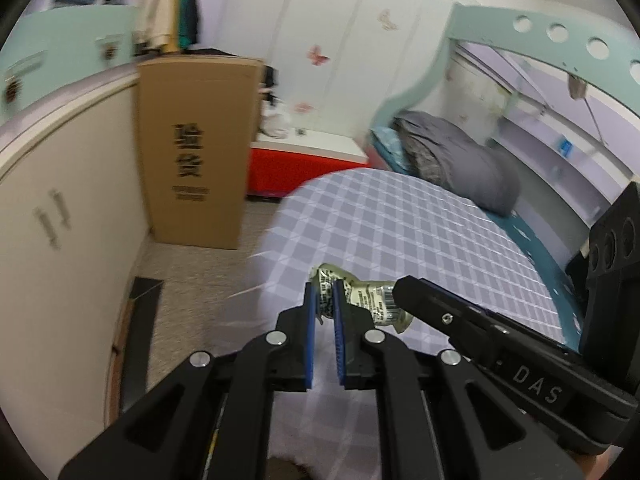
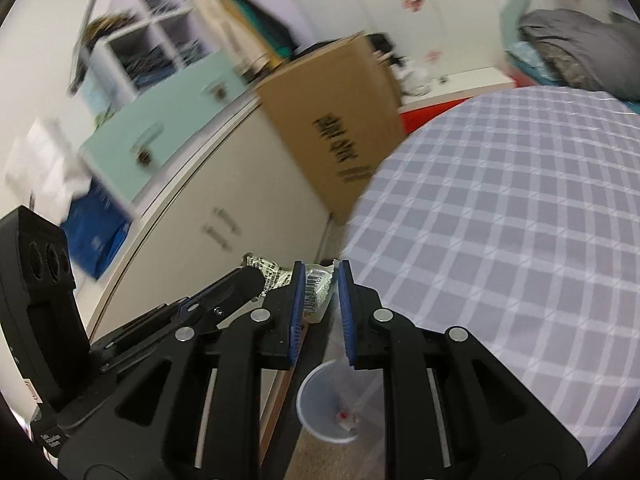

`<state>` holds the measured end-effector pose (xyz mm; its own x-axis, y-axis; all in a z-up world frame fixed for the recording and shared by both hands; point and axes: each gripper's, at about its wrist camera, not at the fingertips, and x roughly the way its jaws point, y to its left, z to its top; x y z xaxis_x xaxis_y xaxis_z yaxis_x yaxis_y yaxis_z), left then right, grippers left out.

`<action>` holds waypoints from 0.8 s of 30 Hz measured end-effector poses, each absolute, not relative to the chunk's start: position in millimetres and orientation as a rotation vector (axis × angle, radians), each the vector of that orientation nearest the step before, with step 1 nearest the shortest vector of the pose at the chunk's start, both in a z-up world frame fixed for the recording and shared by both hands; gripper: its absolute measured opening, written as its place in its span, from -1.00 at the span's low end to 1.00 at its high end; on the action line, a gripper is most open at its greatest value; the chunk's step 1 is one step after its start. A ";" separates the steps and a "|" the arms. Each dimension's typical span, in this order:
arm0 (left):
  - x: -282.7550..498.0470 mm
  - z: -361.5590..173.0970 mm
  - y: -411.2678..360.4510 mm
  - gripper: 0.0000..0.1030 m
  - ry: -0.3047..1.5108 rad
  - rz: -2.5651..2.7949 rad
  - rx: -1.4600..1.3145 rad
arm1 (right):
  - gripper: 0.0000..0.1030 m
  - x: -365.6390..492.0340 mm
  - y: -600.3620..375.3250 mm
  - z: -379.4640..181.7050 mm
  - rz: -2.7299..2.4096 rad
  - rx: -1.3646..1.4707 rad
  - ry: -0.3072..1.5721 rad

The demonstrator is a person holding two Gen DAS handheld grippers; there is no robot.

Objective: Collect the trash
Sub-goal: 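Carry the green packet over the bin and open the left tool to drop it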

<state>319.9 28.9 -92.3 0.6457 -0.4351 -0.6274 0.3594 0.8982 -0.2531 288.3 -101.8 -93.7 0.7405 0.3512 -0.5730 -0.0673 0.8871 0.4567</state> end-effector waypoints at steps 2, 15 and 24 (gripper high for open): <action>310.0 -96.5 58.1 -0.85 0.743 -0.416 -0.121 | -0.67 284.4 -72.1 -101.0 0.277 0.402 0.729; 281.0 -160.2 193.2 -0.21 0.887 -0.125 -0.237 | -0.10 280.6 29.1 -162.6 0.341 0.250 0.874; 258.1 -146.1 189.4 0.35 0.828 0.027 -0.092 | 0.03 247.9 -0.4 -135.8 0.291 0.175 0.798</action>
